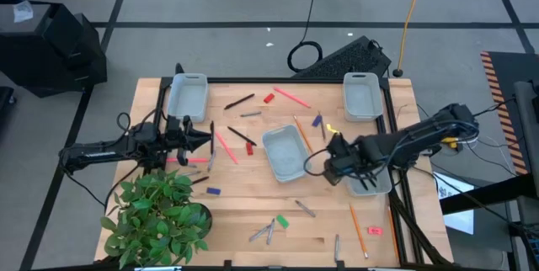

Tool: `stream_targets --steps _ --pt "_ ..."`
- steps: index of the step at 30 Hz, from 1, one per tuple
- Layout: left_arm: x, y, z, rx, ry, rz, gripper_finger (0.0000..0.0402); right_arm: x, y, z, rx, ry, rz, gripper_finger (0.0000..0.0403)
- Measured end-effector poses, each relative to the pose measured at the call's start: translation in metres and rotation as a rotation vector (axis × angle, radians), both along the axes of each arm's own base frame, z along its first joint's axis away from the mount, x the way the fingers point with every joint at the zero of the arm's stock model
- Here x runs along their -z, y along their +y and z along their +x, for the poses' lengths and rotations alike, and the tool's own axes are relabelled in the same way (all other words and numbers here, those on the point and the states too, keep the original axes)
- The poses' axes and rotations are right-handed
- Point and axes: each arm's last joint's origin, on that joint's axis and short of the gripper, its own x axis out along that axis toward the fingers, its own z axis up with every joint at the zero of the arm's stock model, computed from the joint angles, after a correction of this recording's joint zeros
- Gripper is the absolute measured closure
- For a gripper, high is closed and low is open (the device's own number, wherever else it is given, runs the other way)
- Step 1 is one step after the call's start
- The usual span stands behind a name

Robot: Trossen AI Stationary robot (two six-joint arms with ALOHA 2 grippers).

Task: Sort crayons/erasers/pens/pencils in bins
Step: Put the black pen into the bottom right gray bin

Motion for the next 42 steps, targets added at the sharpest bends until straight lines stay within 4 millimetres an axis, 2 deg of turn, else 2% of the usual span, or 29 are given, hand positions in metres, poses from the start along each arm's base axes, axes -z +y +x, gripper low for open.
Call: stream_targets --steps 6,10,13,22,25,27,30,35,38,42 --pt "0.0 0.0 0.0 0.0 0.0 -0.002 0.0346 -0.014 -0.008 0.039 -0.117 -0.07 -0.045 0.0313" --pt "0.0 0.0 0.0 0.001 -0.003 -0.01 0.0346 -0.019 -0.025 0.061 -0.171 -0.137 -0.066 0.0311" --pt "0.0 0.0 0.0 0.0 -0.005 -0.023 0.0346 -0.022 -0.046 0.07 -0.173 -0.186 -0.087 0.0301" --pt "-0.001 0.0 0.0 -0.012 -0.015 -0.006 0.0346 -0.021 -0.124 0.08 -0.128 -0.241 -0.114 0.0265" --pt "-0.003 0.001 0.0 -0.019 -0.031 0.001 0.0346 -0.023 -0.144 0.088 -0.125 -0.323 -0.139 0.0264" --pt "-0.005 0.001 0.0 -0.022 -0.047 0.015 0.0346 -0.021 -0.154 0.093 -0.12 -0.314 -0.151 0.0264" --pt "-0.006 0.001 -0.001 -0.031 -0.063 0.049 0.0346 -0.016 -0.163 0.115 -0.14 -0.329 -0.17 0.0264" --pt "-0.01 0.001 0.0 -0.038 -0.091 0.09 0.0346 0.003 -0.161 0.161 -0.233 -0.386 -0.153 0.0264" --pt "-0.01 0.001 0.0 -0.038 -0.092 0.09 0.0346 0.013 -0.161 0.18 -0.251 -0.418 -0.165 0.0264" --pt "-0.009 0.001 0.0 -0.044 -0.088 0.082 0.0346 0.027 -0.164 0.194 -0.269 -0.46 -0.142 0.0264"
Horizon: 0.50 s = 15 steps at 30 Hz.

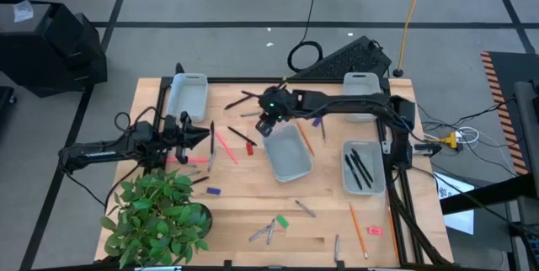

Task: Sort crayons/erasers/pens/pencils in bins
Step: Put the black pen into the bottom right gray bin

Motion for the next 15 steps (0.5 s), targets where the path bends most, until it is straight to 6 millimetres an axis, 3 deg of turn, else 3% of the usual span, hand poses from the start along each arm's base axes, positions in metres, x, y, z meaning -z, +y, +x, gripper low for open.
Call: stream_targets --steps 8,15 --pt "0.015 0.002 0.003 -0.056 0.145 -0.129 0.0346 0.03 -0.003 0.011 -0.033 0.055 -0.014 0.0264" --pt "0.03 0.006 0.007 -0.169 0.285 -0.245 0.0346 0.04 -0.032 0.003 -0.021 0.112 -0.047 0.0264"
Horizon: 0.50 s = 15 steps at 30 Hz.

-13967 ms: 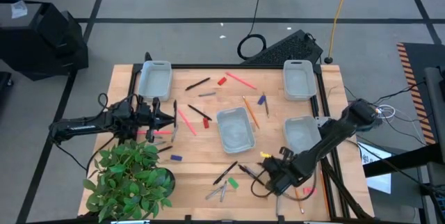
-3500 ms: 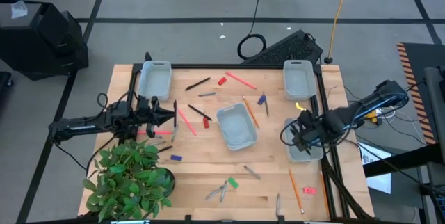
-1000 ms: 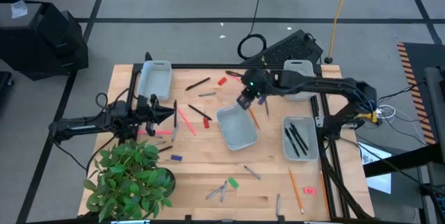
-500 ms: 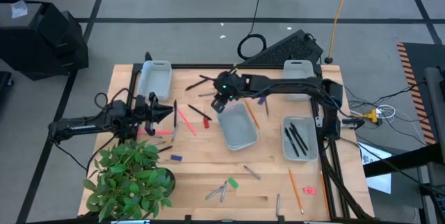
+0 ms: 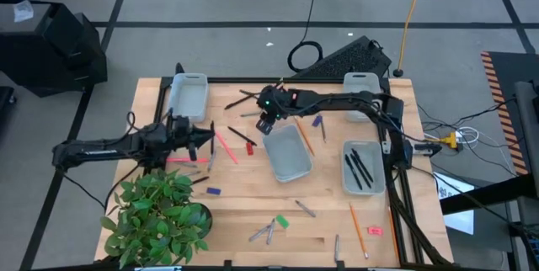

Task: Sort crayons/erasers/pens/pencils in bins
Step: Put the black pen into the bottom right gray bin

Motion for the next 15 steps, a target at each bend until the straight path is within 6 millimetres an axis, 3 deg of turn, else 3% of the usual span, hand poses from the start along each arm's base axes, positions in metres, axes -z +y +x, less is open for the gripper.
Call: stream_targets --steps 7,15 --pt "0.01 0.002 0.006 -0.056 0.096 -0.052 0.0346 0.019 -0.023 -0.016 -0.029 0.052 -0.023 0.0264" --pt "0.015 0.004 0.017 -0.052 0.153 0.012 0.0345 0.032 -0.005 -0.014 -0.21 0.023 -0.04 0.0264"
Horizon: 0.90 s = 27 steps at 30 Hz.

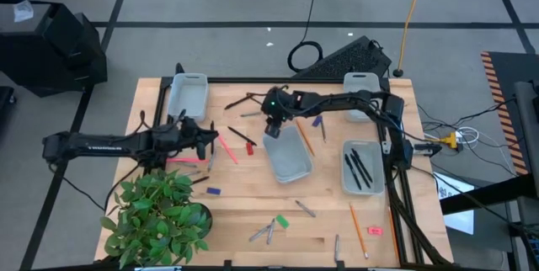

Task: Sort crayons/erasers/pens/pencils in bins
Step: Put the black pen into the bottom right gray bin

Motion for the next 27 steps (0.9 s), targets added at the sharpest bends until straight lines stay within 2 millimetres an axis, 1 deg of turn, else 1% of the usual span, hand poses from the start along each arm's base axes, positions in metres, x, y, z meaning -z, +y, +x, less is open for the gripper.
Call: stream_targets --steps 3,6,11,15,18,21,24,27 --pt "-0.002 0.001 0.007 0.035 0.04 0.031 0.0346 -0.011 0.009 0.002 -0.04 -0.029 -0.027 0.0264" --pt "-0.015 0.006 0.019 0.042 0.119 0.072 0.0346 -0.027 0.018 0.002 -0.078 -0.063 -0.054 0.0264" --pt "-0.041 0.022 0.047 0.104 0.214 0.185 0.0345 -0.061 0.028 -0.004 -0.124 -0.136 -0.102 0.0264" --pt "-0.055 0.038 0.068 0.197 0.347 0.189 0.034 -0.081 0.04 -0.018 -0.173 -0.168 -0.148 0.0264" --pt "-0.059 0.051 0.083 0.245 0.487 0.185 0.0311 -0.091 0.056 -0.036 -0.214 -0.193 -0.166 0.0264" --pt "-0.054 0.061 0.096 0.306 0.647 0.192 0.0265 -0.091 0.075 -0.06 -0.25 -0.211 -0.169 0.0264" --pt "-0.049 0.07 0.11 0.367 0.748 0.203 0.022 -0.083 0.094 -0.084 -0.282 -0.24 -0.181 0.0264" --pt "-0.042 0.075 0.123 0.447 0.834 0.203 0.0197 -0.074 0.112 -0.105 -0.286 -0.246 -0.209 0.0264"
